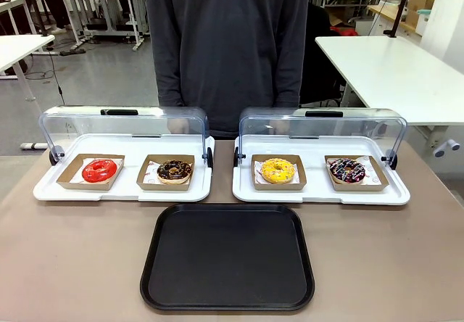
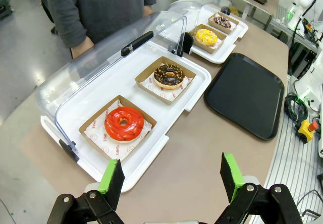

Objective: Move the third donut from the left to the tray.
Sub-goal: Pick up the Paper togo box containing the Donut indicated by the person and place it on the Handle tray.

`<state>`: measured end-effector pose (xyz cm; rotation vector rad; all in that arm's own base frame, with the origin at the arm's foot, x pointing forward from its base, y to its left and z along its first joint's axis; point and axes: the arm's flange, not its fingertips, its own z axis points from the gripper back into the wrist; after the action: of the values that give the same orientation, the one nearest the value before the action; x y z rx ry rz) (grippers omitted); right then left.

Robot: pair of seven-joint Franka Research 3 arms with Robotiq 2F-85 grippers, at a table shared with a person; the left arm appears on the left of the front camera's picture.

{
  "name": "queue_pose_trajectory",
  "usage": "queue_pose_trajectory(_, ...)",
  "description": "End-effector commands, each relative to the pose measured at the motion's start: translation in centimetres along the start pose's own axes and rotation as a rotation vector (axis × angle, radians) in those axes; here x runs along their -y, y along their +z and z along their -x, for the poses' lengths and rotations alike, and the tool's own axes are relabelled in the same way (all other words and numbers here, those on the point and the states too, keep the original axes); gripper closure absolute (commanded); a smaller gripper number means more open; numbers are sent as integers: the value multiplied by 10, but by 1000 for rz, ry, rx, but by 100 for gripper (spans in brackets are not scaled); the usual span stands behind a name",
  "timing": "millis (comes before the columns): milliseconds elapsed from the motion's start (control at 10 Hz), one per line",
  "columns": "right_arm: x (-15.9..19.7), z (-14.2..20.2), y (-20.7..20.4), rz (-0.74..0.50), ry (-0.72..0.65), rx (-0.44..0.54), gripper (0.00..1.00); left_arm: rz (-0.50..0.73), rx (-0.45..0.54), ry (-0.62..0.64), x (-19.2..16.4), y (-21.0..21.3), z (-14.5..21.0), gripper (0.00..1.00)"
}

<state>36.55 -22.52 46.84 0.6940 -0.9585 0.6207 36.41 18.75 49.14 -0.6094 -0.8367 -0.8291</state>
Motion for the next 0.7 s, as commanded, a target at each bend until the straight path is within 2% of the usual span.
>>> queue_pose_trajectory(0,3,-3,-1,1,15,27,0,6,2,5,1,1,-2,0)
queue_pose_trajectory(600,3,-3,-1,1,15,27,0,6,2,5,1,1,-2,0)
